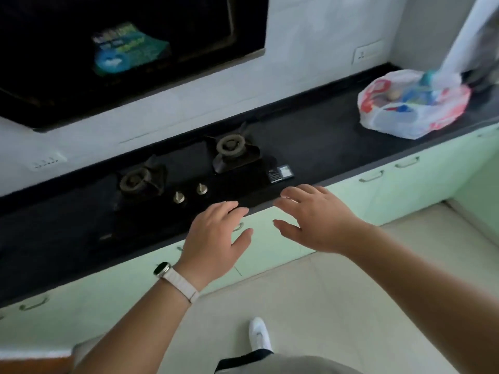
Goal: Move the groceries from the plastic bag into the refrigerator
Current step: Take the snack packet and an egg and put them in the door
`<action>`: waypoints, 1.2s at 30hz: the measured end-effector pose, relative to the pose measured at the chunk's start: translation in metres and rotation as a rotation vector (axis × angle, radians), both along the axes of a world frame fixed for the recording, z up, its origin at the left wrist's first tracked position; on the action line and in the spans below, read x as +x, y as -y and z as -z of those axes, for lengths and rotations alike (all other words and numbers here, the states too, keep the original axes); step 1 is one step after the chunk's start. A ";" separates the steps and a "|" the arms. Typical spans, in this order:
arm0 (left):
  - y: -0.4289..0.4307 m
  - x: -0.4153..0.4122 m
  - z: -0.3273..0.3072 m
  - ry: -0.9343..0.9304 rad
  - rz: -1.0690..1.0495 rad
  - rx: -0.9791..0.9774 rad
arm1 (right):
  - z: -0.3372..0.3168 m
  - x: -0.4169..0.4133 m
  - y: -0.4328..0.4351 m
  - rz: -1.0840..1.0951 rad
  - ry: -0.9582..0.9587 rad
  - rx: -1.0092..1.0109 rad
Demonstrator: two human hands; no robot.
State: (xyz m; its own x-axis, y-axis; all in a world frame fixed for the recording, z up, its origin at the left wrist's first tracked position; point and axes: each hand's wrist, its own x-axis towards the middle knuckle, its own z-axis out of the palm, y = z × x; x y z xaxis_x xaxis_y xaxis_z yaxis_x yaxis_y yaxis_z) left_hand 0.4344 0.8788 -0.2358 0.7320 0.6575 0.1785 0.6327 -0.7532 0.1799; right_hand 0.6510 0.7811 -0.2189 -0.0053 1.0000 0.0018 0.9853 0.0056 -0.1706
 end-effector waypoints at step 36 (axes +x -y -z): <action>-0.079 0.523 0.022 0.072 0.770 -0.154 | -0.007 0.384 0.048 0.834 0.063 -0.119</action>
State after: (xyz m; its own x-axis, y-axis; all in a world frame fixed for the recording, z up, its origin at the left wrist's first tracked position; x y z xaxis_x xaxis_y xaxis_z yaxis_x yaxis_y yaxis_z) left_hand 0.9577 0.9579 -0.2583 0.9815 -0.0089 0.1913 -0.0745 -0.9381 0.3383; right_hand 1.0353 0.7326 -0.2118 0.7381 0.6700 -0.0795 0.6666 -0.7423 -0.0682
